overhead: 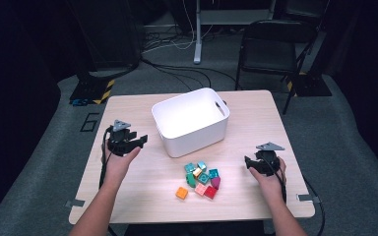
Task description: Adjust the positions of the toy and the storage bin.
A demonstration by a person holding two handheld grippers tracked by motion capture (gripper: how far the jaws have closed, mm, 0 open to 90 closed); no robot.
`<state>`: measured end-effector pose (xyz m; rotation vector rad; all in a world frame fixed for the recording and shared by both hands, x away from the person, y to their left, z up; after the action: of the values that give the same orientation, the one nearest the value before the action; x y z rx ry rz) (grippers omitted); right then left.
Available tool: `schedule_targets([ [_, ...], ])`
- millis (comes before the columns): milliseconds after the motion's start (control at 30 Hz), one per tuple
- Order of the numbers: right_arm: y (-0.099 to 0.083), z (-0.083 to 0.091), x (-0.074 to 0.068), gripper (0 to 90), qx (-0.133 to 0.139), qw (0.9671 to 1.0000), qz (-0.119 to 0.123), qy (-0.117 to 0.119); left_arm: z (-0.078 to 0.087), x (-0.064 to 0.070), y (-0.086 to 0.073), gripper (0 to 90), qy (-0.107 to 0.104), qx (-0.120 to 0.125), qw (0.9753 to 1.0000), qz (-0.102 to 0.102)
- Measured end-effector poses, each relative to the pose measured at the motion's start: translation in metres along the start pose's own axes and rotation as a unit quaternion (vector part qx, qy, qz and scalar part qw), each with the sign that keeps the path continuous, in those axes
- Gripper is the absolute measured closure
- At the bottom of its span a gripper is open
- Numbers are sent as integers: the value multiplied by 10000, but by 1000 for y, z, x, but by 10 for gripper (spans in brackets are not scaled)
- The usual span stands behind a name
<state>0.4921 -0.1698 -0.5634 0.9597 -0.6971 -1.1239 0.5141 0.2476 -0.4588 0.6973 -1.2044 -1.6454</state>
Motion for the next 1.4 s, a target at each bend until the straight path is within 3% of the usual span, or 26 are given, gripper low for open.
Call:
schedule_targets([
  [167,0,0,2,393,5,10000,-28,-14,-2,7,11,482,-31,-68,10000,-42],
  [333,0,1,6,393,23,9999,-110,-39,-8,18,21,483,-115,-92,9999,46],
  [667,1,1,8,394,49,9999,-118,-36,-18,37,32,483,-299,-159,9994,-21],
  [800,1,2,8,394,75,9999,-130,-19,-24,43,29,487,-316,-260,9991,-113],
  [1200,1,2,10,394,89,9999,-143,-22,-40,50,21,503,-314,-368,9987,146],
  [1400,1,1,10,394,88,9998,-164,-6,-42,49,20,512,-261,-373,9989,96],
])
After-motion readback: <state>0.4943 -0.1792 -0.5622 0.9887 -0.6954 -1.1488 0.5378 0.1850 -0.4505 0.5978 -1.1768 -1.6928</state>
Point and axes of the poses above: each handheld gripper's, and its own axes: z roughly backward along the jaws, y roughly out of its top, x roughly to its right, the point moved 9 cm from there along -z, roughly forward along the jaws, and after that the axes turned 15 degrees about x, right-handed, at the moved point
